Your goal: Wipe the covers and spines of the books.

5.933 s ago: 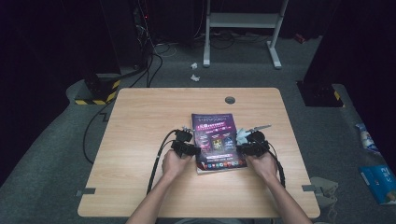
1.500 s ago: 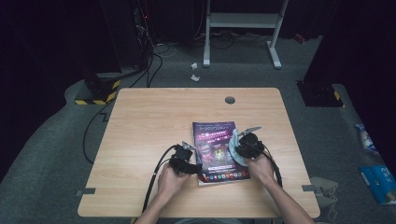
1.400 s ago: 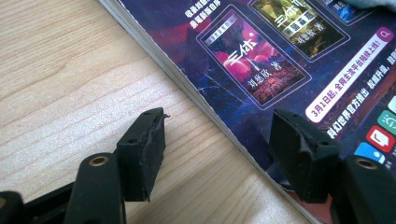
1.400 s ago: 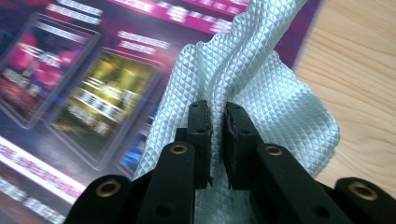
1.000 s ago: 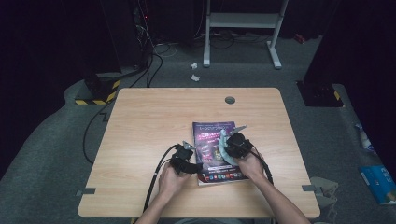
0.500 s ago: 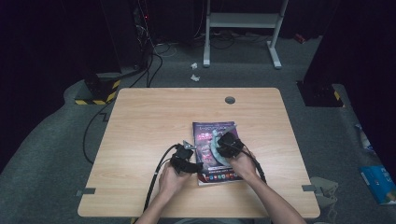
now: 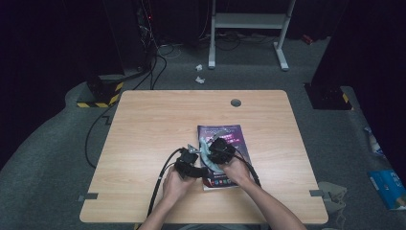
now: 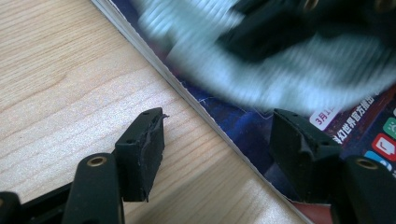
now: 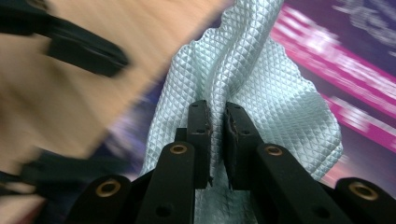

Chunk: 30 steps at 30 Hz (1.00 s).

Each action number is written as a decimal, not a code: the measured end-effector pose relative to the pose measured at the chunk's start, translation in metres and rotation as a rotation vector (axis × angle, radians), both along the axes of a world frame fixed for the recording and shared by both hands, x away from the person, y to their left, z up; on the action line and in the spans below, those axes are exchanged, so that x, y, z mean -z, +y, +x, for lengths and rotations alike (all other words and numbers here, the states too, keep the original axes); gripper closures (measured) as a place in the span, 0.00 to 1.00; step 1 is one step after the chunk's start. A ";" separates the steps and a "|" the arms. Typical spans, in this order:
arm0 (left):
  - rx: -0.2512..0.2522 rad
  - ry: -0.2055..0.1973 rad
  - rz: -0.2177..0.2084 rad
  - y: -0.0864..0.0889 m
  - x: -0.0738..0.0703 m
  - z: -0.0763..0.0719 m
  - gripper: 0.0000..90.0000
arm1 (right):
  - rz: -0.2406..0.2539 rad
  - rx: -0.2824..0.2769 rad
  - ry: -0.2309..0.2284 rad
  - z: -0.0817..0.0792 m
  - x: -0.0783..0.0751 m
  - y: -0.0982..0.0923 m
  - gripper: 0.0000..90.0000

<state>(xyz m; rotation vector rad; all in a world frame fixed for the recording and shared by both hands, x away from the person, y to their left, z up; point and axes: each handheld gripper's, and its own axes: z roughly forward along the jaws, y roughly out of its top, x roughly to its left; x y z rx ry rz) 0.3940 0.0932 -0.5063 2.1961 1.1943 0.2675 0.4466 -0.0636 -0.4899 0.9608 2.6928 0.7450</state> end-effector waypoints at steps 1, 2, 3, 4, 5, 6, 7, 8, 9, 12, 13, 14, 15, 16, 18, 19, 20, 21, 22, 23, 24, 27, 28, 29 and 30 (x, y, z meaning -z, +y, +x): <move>0.000 0.000 0.000 0.000 0.000 0.000 0.39 | -0.007 0.025 -0.001 0.002 0.000 -0.007 0.91; -0.001 0.000 -0.002 0.000 0.000 0.000 0.39 | -0.008 0.038 0.000 0.004 0.000 -0.014 0.91; -0.002 0.000 -0.002 0.000 0.000 0.000 0.39 | -0.014 0.059 0.003 0.005 -0.001 -0.019 0.91; -0.003 0.000 -0.002 0.000 0.000 0.000 0.39 | -0.014 0.083 0.010 0.005 -0.001 -0.024 0.91; -0.003 -0.001 -0.001 0.000 0.000 0.000 0.39 | -0.016 0.079 0.006 0.007 -0.001 -0.029 0.91; -0.002 -0.002 0.002 0.000 0.000 0.000 0.39 | -0.014 0.084 0.007 0.007 -0.001 -0.031 0.91; -0.002 -0.002 0.002 0.000 0.000 0.000 0.39 | -0.016 0.084 0.007 0.007 -0.001 -0.030 0.91; -0.001 -0.004 0.003 0.000 0.000 0.000 0.39 | -0.020 0.080 -0.002 0.006 -0.001 -0.028 0.91; 0.000 -0.004 0.003 0.000 0.000 0.000 0.39 | -0.019 0.072 -0.005 0.005 -0.001 -0.025 0.91; 0.007 -0.001 0.009 0.000 0.000 0.000 0.39 | 0.017 0.026 0.011 0.000 0.001 -0.002 0.91; 0.007 -0.001 0.009 0.000 0.000 0.000 0.39 | 0.024 0.001 0.009 0.000 0.001 0.003 0.91; 0.006 0.000 0.007 0.000 0.000 0.000 0.39 | 0.034 -0.009 0.016 -0.001 0.001 0.009 0.91; 0.006 -0.001 0.007 0.000 0.000 0.001 0.39 | 0.034 -0.009 0.016 -0.001 0.001 0.009 0.91; 0.005 0.002 0.008 0.000 0.000 0.001 0.39 | 0.033 -0.025 0.008 -0.002 0.001 0.015 0.91; 0.004 0.001 0.007 0.000 0.000 0.001 0.39 | 0.019 -0.051 -0.009 -0.004 0.001 0.021 0.91; 0.008 0.001 0.009 0.000 0.000 0.001 0.39 | 0.020 -0.051 -0.009 -0.004 0.001 0.022 0.91; 0.004 -0.001 0.005 0.000 0.000 0.001 0.39 | 0.033 -0.052 0.007 -0.002 0.001 0.018 0.91; 0.005 -0.001 0.006 0.000 0.000 0.001 0.39 | 0.037 -0.041 0.017 -0.002 0.001 0.016 0.91; 0.007 -0.001 0.008 0.000 0.000 0.001 0.39 | 0.031 -0.034 0.015 -0.001 0.001 0.013 0.91; 0.007 -0.001 0.008 0.000 0.000 0.001 0.39 | 0.031 -0.034 0.015 -0.001 0.001 0.013 0.91; 0.009 0.001 0.007 0.000 0.000 0.000 0.39 | 0.022 -0.031 0.006 0.000 0.001 0.009 0.91; 0.004 -0.005 0.004 0.000 0.000 0.000 0.39 | -0.016 0.015 -0.029 0.000 0.000 -0.012 0.91; 0.003 -0.005 0.002 0.000 0.000 0.000 0.39 | -0.026 0.030 -0.039 0.000 0.000 -0.019 0.91; 0.005 -0.002 0.000 0.000 0.000 0.000 0.39 | -0.034 0.050 -0.051 0.001 0.000 -0.030 0.91; 0.005 -0.002 0.000 0.000 0.000 0.001 0.39 | -0.016 0.116 -0.042 0.004 0.001 -0.054 0.91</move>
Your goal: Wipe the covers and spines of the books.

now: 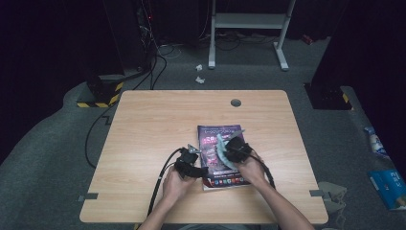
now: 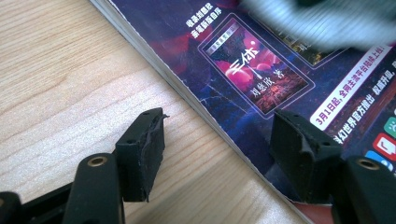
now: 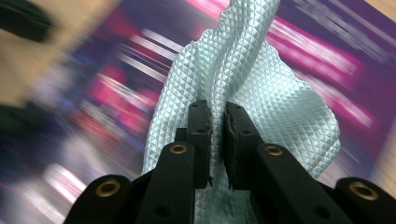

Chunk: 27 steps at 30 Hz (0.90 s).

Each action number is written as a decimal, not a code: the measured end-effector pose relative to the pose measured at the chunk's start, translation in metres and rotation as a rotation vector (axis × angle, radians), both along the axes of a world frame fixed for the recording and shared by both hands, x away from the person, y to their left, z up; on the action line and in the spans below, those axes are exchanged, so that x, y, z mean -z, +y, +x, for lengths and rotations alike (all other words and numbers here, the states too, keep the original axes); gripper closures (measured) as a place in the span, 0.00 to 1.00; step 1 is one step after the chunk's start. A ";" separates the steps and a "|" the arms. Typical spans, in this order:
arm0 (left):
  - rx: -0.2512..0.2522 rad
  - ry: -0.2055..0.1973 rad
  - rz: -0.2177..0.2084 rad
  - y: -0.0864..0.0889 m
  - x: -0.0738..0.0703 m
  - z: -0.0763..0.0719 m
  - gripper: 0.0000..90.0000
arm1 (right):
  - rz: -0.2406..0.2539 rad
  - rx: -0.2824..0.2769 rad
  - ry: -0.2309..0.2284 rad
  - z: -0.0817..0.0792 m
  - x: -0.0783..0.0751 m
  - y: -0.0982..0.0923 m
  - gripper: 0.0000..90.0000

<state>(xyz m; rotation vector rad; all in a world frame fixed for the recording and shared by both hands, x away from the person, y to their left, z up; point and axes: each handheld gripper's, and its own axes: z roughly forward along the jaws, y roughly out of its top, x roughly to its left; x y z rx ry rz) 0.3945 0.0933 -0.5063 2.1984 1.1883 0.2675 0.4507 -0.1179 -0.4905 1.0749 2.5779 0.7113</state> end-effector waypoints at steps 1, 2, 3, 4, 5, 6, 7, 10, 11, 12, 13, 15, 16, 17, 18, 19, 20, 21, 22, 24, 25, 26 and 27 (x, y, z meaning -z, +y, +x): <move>0.000 0.000 0.001 0.000 0.000 0.000 0.39 | 0.000 0.000 0.000 0.000 0.000 0.000 0.91; -0.004 0.002 0.002 -0.001 0.000 0.001 0.39 | 0.002 0.025 -0.004 0.002 0.000 -0.013 0.91; -0.002 0.005 0.006 -0.001 -0.001 0.002 0.39 | 0.008 0.068 0.000 0.003 0.000 -0.026 0.91; -0.008 0.008 0.005 -0.002 -0.001 0.003 0.40 | 0.012 0.085 0.001 0.003 0.000 -0.034 0.91; -0.008 0.012 0.005 -0.002 -0.001 0.004 0.40 | 0.015 0.115 -0.001 0.005 0.000 -0.047 0.91; -0.008 0.015 0.007 -0.002 -0.002 0.005 0.40 | 0.015 0.128 0.000 0.005 -0.001 -0.052 0.91; -0.008 0.024 0.007 -0.003 -0.002 0.006 0.40 | 0.016 0.138 -0.004 0.006 -0.001 -0.057 0.91; -0.019 0.043 -0.009 -0.002 -0.003 0.012 0.43 | 0.026 0.182 -0.002 0.007 -0.001 -0.067 0.91; -0.033 0.041 -0.019 -0.002 -0.003 0.014 0.44 | 0.040 0.195 0.004 0.009 -0.001 -0.070 0.91; -0.045 0.036 -0.028 -0.001 -0.002 0.019 0.45 | 0.048 0.207 0.003 0.010 0.000 -0.071 0.90; -0.052 0.038 -0.029 -0.001 -0.003 0.023 0.45 | 0.057 0.231 -0.001 0.012 0.000 -0.073 0.90; -0.062 0.049 -0.031 -0.004 -0.003 0.029 0.45 | 0.059 0.240 -0.004 0.012 0.001 -0.073 0.90; -0.067 0.047 -0.035 -0.006 -0.003 0.034 0.45 | 0.056 0.249 -0.005 0.013 0.001 -0.073 0.89; -0.067 0.047 -0.035 -0.006 -0.003 0.034 0.46 | 0.056 0.249 -0.005 0.013 0.001 -0.073 0.89; -0.065 0.051 -0.034 -0.007 -0.003 0.036 0.46 | 0.056 0.254 -0.001 0.013 0.001 -0.073 0.89; -0.058 0.053 -0.039 -0.009 -0.003 0.038 0.49 | 0.068 0.258 0.015 0.015 0.001 -0.074 0.89; -0.051 0.051 -0.041 -0.010 -0.003 0.038 0.49 | 0.068 0.258 0.015 0.015 0.001 -0.074 0.89; -0.051 0.048 -0.027 -0.012 -0.003 0.038 0.50 | 0.078 0.263 0.019 0.015 0.002 -0.076 0.89; -0.052 0.043 -0.027 -0.012 -0.003 0.037 0.50 | 0.092 0.270 0.028 0.015 0.002 -0.077 0.89; -0.048 0.040 -0.035 -0.011 -0.003 0.035 0.51 | 0.093 0.269 0.015 0.012 0.003 -0.076 0.90; -0.045 0.036 -0.028 -0.011 -0.003 0.032 0.52 | 0.082 0.262 0.004 0.010 0.003 -0.075 0.91; -0.044 0.034 -0.024 -0.011 -0.003 0.029 0.52 | 0.068 0.250 -0.005 0.008 0.003 -0.074 0.91; -0.046 0.032 -0.024 -0.011 -0.003 0.026 0.52 | 0.064 0.247 -0.005 0.005 0.003 -0.073 0.91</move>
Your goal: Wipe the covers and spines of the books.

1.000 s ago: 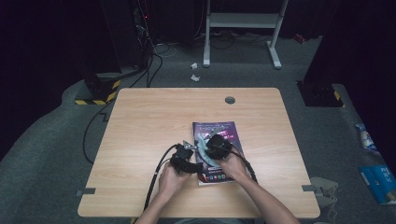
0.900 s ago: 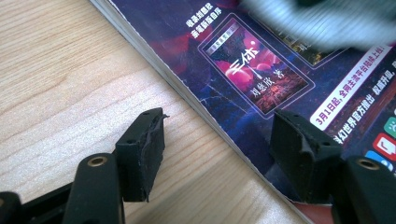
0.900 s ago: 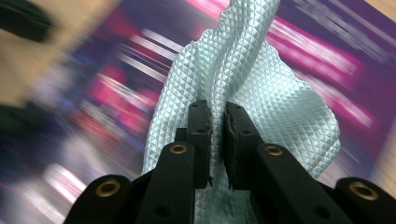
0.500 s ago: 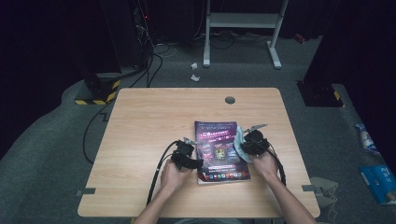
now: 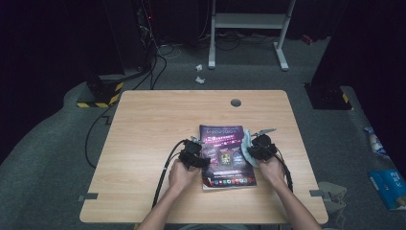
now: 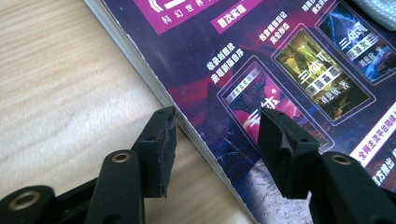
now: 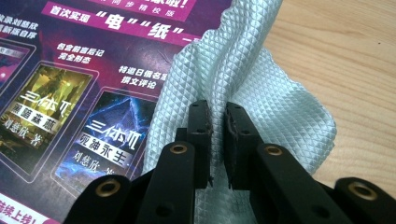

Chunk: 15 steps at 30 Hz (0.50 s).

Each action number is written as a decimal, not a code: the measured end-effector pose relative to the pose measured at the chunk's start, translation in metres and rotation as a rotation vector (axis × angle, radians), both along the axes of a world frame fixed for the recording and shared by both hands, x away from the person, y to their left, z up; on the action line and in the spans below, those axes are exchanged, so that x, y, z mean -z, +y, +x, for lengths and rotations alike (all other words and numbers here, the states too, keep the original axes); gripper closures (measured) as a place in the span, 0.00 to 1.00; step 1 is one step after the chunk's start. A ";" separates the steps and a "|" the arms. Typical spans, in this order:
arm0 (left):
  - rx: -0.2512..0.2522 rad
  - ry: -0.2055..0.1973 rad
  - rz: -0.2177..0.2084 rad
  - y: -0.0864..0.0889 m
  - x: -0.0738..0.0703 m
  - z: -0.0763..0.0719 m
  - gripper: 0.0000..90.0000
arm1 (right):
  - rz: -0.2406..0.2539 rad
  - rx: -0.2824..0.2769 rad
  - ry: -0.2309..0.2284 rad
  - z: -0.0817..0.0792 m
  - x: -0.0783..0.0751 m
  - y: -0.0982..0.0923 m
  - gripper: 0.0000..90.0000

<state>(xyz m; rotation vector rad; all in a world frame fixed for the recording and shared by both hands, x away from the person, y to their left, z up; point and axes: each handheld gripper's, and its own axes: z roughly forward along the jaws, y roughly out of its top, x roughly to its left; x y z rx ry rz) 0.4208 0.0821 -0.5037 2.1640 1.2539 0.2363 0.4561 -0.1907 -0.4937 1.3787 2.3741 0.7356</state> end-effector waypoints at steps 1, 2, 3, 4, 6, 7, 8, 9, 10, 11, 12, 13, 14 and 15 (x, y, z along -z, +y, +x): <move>0.006 -0.003 0.004 0.001 0.000 -0.004 0.52 | -0.003 -0.006 -0.003 -0.003 0.000 0.000 0.91; 0.008 -0.006 0.000 0.001 0.000 -0.008 0.52 | 0.003 -0.012 -0.001 -0.005 0.000 -0.001 0.91; 0.013 -0.008 0.000 0.002 0.001 -0.013 0.52 | 0.015 -0.018 0.006 -0.008 0.000 -0.002 0.91; 0.020 -0.008 0.001 0.002 0.000 -0.019 0.52 | 0.022 -0.028 0.009 -0.011 0.000 -0.003 0.91; 0.030 -0.007 0.002 0.003 0.000 -0.027 0.52 | 0.026 -0.039 0.015 -0.018 0.000 -0.004 0.91; 0.037 -0.005 0.003 0.004 0.000 -0.031 0.52 | 0.017 -0.047 0.012 -0.022 0.000 -0.003 0.91; 0.039 0.001 -0.003 0.005 0.000 -0.033 0.51 | -0.001 -0.066 0.004 -0.026 0.000 -0.002 0.91; 0.039 0.006 -0.006 0.005 0.000 -0.032 0.51 | -0.014 -0.072 0.004 -0.028 -0.001 0.000 0.91; 0.031 0.009 -0.005 0.006 0.000 -0.030 0.51 | -0.022 -0.070 -0.001 -0.029 -0.002 0.001 0.91; 0.019 0.005 -0.005 0.007 0.000 -0.028 0.49 | -0.032 -0.077 -0.012 -0.029 -0.002 0.002 0.91; 0.009 0.003 -0.011 0.007 0.000 -0.026 0.47 | -0.028 -0.075 -0.009 -0.028 -0.003 0.004 0.91; -0.003 0.001 -0.020 0.008 0.001 -0.023 0.47 | -0.025 -0.082 -0.015 -0.027 -0.004 0.005 0.91; -0.002 0.000 -0.016 0.008 0.001 -0.022 0.46 | -0.022 -0.083 -0.019 -0.024 -0.005 0.008 0.91; 0.000 -0.001 -0.016 0.008 0.001 -0.021 0.45 | -0.029 -0.090 -0.024 -0.017 -0.006 0.016 0.91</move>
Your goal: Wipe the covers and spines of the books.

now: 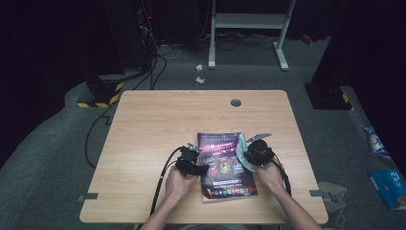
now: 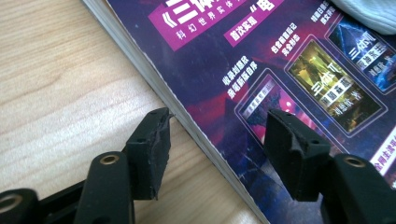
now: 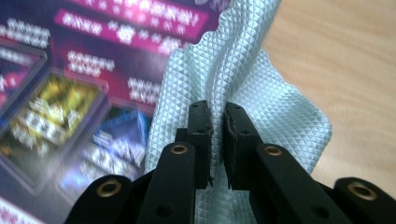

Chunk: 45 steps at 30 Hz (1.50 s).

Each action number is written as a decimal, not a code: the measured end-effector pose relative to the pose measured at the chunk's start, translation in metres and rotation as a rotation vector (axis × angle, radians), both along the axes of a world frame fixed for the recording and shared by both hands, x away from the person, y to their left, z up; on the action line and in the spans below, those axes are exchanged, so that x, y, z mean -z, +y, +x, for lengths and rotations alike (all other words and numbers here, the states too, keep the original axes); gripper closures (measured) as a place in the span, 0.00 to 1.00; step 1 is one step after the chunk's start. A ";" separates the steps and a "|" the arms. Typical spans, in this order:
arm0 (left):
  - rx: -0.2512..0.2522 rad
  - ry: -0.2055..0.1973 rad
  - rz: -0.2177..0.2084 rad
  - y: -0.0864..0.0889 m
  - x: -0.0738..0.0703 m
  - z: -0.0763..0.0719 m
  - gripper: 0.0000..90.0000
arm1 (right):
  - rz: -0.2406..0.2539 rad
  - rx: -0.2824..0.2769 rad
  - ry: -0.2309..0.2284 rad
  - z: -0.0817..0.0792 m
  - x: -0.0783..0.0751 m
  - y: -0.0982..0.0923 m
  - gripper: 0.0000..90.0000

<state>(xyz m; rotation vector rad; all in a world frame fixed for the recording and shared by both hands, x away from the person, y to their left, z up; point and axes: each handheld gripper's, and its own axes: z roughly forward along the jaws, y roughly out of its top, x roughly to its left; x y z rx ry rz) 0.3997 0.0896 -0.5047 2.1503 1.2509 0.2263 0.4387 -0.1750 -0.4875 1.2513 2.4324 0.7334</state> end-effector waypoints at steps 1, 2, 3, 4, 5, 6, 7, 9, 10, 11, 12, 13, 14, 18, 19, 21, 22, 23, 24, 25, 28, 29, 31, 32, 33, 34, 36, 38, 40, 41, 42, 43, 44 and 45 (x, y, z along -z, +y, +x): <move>0.001 -0.003 0.005 -0.001 0.000 0.000 0.45 | 0.000 0.000 0.000 0.000 0.000 0.000 0.91; 0.008 -0.010 0.014 -0.001 0.000 0.000 0.44 | -0.008 -0.002 0.008 0.003 0.000 0.004 0.91; 0.011 -0.015 0.014 -0.001 0.001 -0.001 0.44 | -0.026 -0.003 0.023 0.007 0.002 0.010 0.91; 0.016 -0.021 0.018 -0.001 0.001 -0.001 0.43 | -0.034 -0.005 0.019 0.008 0.002 0.016 0.91; 0.019 -0.023 0.022 -0.001 0.001 -0.002 0.43 | -0.042 -0.009 0.027 0.010 0.002 0.021 0.91; 0.018 -0.027 0.019 -0.002 0.001 -0.002 0.43 | -0.048 -0.022 0.026 0.012 0.002 0.025 0.91; 0.015 -0.028 0.014 -0.002 0.002 -0.003 0.43 | -0.046 -0.022 0.041 0.012 0.001 0.031 0.91; 0.017 -0.034 0.016 -0.002 0.002 -0.003 0.43 | -0.059 -0.060 0.027 0.012 0.002 0.044 0.91; 0.019 -0.037 0.017 -0.002 0.002 -0.004 0.43 | -0.056 -0.071 0.025 0.010 0.003 0.051 0.91; 0.019 -0.038 0.018 -0.002 0.002 -0.004 0.43 | -0.061 -0.099 0.025 0.010 0.003 0.060 0.91; 0.020 -0.038 0.018 -0.002 0.002 -0.004 0.43 | -0.059 -0.122 0.026 0.009 0.003 0.068 0.91; 0.021 -0.039 0.017 -0.001 0.002 -0.003 0.43 | -0.052 -0.138 0.033 0.008 0.003 0.077 0.91; 0.023 -0.039 0.017 -0.001 0.003 -0.003 0.43 | -0.050 -0.157 0.036 0.007 0.003 0.085 0.91; 0.027 -0.043 0.022 -0.001 0.003 -0.003 0.43 | -0.068 -0.226 0.029 0.002 0.002 0.113 0.91; 0.027 -0.044 0.022 -0.001 0.003 -0.003 0.43 | -0.085 -0.239 0.022 0.000 0.002 0.117 0.91; 0.030 -0.043 0.021 -0.001 0.003 -0.003 0.43 | -0.072 -0.251 0.027 0.003 0.002 0.113 0.91; 0.030 -0.044 0.021 -0.001 0.003 -0.003 0.43 | -0.068 -0.239 0.039 0.005 0.002 0.109 0.91; 0.029 -0.043 0.019 -0.001 0.003 -0.003 0.43 | -0.078 -0.220 0.034 0.007 0.002 0.105 0.91; 0.029 -0.042 0.020 -0.001 0.003 -0.003 0.43 | -0.085 -0.198 0.031 0.009 0.001 0.099 0.91; 0.028 -0.042 0.019 -0.001 0.003 -0.003 0.43 | -0.080 -0.180 0.036 0.012 0.001 0.093 0.91; 0.030 -0.040 0.020 -0.002 0.002 -0.003 0.43 | -0.070 -0.146 0.053 0.016 0.001 0.081 0.91; 0.029 -0.041 0.023 -0.002 0.002 -0.002 0.43 | -0.073 -0.151 0.050 0.016 0.001 0.080 0.91; 0.031 -0.039 0.023 -0.002 0.002 -0.002 0.42 | -0.081 -0.156 0.049 0.014 0.001 0.085 0.91; 0.032 -0.040 0.024 -0.003 0.002 -0.001 0.42 | -0.064 -0.160 0.058 0.013 0.001 0.087 0.91; 0.035 -0.042 0.029 -0.003 0.002 0.000 0.42 | -0.047 -0.168 0.071 0.011 0.001 0.092 0.91; 0.036 -0.041 0.032 -0.003 0.002 0.000 0.42 | -0.041 -0.188 0.066 0.011 0.002 0.097 0.91; 0.034 -0.035 0.030 -0.004 0.002 0.000 0.42 | -0.021 -0.228 0.069 0.010 0.003 0.106 0.91; 0.033 -0.036 0.028 -0.004 0.002 0.000 0.42 | -0.006 -0.255 0.073 0.007 0.003 0.117 0.91; 0.035 -0.035 0.030 -0.004 0.002 0.001 0.42 | -0.005 -0.284 0.060 0.005 0.003 0.125 0.91; 0.035 -0.035 0.030 -0.004 0.002 0.001 0.42 | -0.001 -0.286 0.063 0.004 0.003 0.126 0.91; 0.032 -0.037 0.028 -0.004 0.002 0.001 0.41 | 0.005 -0.292 0.061 0.005 0.003 0.125 0.91; 0.035 -0.037 0.029 -0.004 0.002 0.001 0.41 | 0.010 -0.297 0.062 0.006 0.003 0.123 0.91; 0.037 -0.036 0.030 -0.004 0.002 0.001 0.41 | 0.012 -0.295 0.065 0.006 0.003 0.122 0.91; 0.037 -0.035 0.030 -0.004 0.002 0.001 0.41 | 0.010 -0.279 0.074 0.006 0.003 0.121 0.91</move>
